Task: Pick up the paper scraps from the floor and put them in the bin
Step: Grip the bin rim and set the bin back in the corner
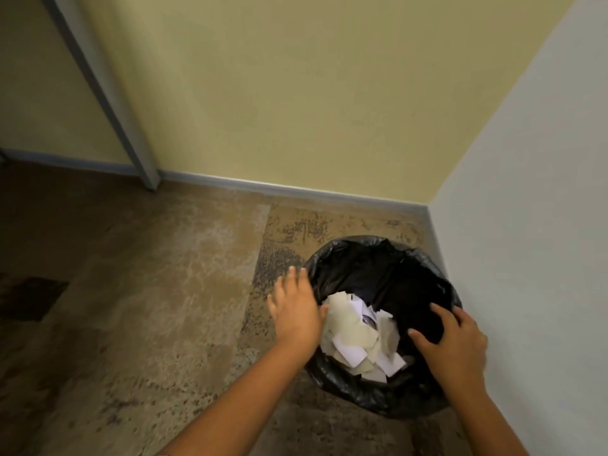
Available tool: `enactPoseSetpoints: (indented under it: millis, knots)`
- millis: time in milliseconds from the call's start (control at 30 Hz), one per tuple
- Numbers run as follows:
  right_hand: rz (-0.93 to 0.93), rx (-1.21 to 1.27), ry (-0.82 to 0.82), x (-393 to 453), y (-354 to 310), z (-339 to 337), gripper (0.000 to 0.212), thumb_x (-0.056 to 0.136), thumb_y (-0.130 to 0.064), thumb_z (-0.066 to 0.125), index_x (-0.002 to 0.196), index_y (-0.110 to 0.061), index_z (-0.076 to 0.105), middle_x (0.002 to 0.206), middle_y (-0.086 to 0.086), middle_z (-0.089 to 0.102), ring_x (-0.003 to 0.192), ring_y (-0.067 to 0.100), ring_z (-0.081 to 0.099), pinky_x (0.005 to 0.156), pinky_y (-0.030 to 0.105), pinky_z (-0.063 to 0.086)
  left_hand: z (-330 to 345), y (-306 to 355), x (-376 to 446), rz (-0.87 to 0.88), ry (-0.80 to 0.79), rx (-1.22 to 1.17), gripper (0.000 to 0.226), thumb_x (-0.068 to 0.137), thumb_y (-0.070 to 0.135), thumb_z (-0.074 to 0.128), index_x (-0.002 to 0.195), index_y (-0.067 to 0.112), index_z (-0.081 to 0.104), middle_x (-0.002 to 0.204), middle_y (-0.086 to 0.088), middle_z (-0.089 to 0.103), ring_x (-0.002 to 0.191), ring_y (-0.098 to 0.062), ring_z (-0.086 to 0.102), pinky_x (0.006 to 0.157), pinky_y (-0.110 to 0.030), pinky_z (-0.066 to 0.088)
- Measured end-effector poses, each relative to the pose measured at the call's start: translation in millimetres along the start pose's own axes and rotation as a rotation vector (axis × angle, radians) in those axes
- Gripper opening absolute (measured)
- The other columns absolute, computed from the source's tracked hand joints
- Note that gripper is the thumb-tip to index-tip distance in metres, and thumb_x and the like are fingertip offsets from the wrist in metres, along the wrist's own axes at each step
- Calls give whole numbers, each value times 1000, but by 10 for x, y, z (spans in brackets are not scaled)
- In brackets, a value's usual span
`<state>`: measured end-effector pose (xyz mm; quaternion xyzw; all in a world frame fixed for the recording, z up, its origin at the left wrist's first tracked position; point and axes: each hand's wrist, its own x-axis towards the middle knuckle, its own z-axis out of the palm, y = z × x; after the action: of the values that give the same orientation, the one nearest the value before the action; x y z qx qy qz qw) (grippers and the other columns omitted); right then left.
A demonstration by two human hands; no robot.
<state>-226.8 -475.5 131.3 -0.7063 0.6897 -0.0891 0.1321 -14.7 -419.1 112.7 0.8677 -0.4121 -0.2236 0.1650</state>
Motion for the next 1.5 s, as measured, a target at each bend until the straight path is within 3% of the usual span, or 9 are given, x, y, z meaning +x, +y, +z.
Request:
enactPoseSetpoints:
  millis: [133, 233, 467, 600, 700, 867, 1067, 1300, 1500]
  knots:
    - [308, 302, -128, 89, 301, 36, 76, 78, -15, 75, 139, 4, 35, 138, 27, 45, 125, 43, 46, 103, 49, 37, 45, -53, 78, -194, -100, -114, 62, 91, 35, 55, 142, 11, 29, 143, -8, 42, 134, -30, 35, 107, -42, 36]
    - [416, 483, -266, 191, 386, 73, 53, 88, -11, 63, 132, 11, 44, 132, 30, 51, 119, 43, 52, 99, 45, 42, 20, -42, 94, -261, -125, -267, 42, 94, 33, 50, 125, 6, 40, 123, -15, 56, 110, -32, 57, 85, -40, 50]
    - [378, 512, -190, -77, 5, 266, 33, 97, -16, 49, 115, 11, 46, 119, 31, 55, 111, 44, 53, 85, 43, 42, -180, -464, -148, -440, 13, -515, 53, 96, 41, 43, 121, -5, 44, 117, -24, 59, 105, -38, 59, 79, -38, 46]
    - [291, 518, -269, -357, -416, 495, 33, 98, -16, 47, 117, 11, 46, 120, 30, 55, 111, 41, 54, 75, 34, 36, -409, -1012, -334, -503, 199, -469, 43, 96, 40, 41, 104, -2, 48, 91, -20, 60, 73, -30, 55, 55, -32, 34]
    - [253, 511, -321, -522, -716, 654, 35, 99, -18, 45, 121, 10, 45, 119, 28, 56, 109, 39, 56, 72, 32, 37, -561, -1335, -422, -565, 239, -414, 41, 98, 42, 35, 93, 3, 44, 71, -10, 49, 57, -24, 45, 49, -31, 31]
    - [265, 386, -257, -742, -979, 783, 35, 99, -24, 44, 121, 4, 43, 97, 23, 62, 72, 33, 56, 55, 33, 38, -600, -1597, -417, -648, 226, -373, 47, 100, 42, 30, 107, -1, 47, 80, -18, 54, 67, -29, 50, 56, -34, 35]
    - [274, 270, -207, -836, -987, 863, 38, 97, -26, 51, 123, 0, 42, 99, 22, 62, 77, 37, 59, 57, 37, 41, -483, -1684, -435, -738, 291, -333, 45, 96, 48, 34, 91, 4, 43, 86, -24, 63, 62, -27, 46, 50, -32, 34]
    - [269, 252, -141, -864, -1027, 856, 31, 96, -26, 53, 109, 0, 46, 94, 22, 58, 73, 34, 54, 57, 35, 36, -395, -1773, -411, -681, 277, -335, 54, 96, 47, 34, 117, -1, 47, 98, -25, 65, 81, -38, 64, 48, -29, 29]
    - [260, 226, -102, -866, -1029, 895, 34, 96, -29, 53, 113, 0, 47, 97, 22, 59, 65, 23, 43, 50, 30, 31, -389, -1780, -408, -673, 261, -345, 50, 96, 45, 38, 111, -1, 48, 94, -27, 65, 79, -40, 64, 51, -33, 34]
